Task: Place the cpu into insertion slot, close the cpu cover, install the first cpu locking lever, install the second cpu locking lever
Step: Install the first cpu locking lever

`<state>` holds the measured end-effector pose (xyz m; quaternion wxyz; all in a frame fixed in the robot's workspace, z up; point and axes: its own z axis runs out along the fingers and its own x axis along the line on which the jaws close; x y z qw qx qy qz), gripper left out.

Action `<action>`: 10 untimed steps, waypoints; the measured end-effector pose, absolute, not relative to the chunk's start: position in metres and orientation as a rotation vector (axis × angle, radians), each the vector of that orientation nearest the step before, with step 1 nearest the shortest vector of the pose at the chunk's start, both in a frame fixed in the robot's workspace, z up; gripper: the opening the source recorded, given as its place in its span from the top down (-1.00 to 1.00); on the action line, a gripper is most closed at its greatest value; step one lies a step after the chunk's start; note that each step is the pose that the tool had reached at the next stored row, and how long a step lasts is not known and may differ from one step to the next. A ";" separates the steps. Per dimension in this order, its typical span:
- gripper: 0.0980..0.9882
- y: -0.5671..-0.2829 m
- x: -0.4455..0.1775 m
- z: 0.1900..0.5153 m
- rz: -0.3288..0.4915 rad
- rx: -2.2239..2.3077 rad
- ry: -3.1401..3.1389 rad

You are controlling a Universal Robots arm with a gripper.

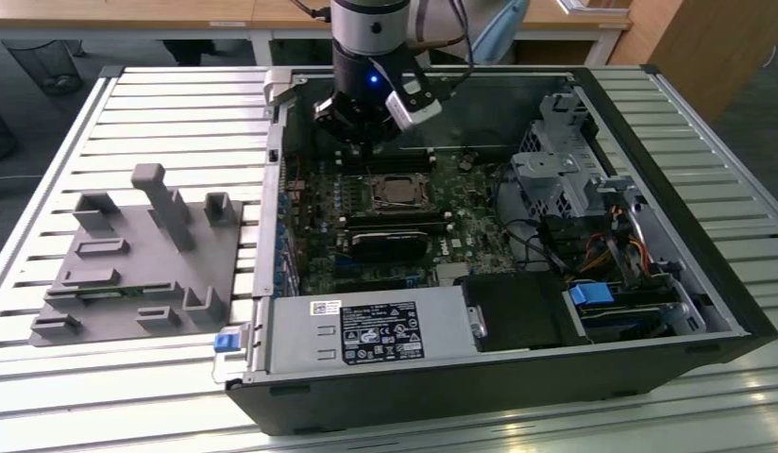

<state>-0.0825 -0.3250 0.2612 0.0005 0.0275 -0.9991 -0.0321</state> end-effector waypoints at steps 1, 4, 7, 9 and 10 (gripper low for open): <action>0.98 -0.325 -0.084 0.261 -0.101 0.086 -3.138; 0.98 -0.324 -0.089 0.261 -0.100 0.087 -3.139; 0.98 -0.321 -0.094 0.260 -0.101 0.086 -3.139; 0.98 -0.319 -0.095 0.259 -0.101 0.087 -3.139; 0.98 -0.317 -0.096 0.258 -0.100 0.087 -3.139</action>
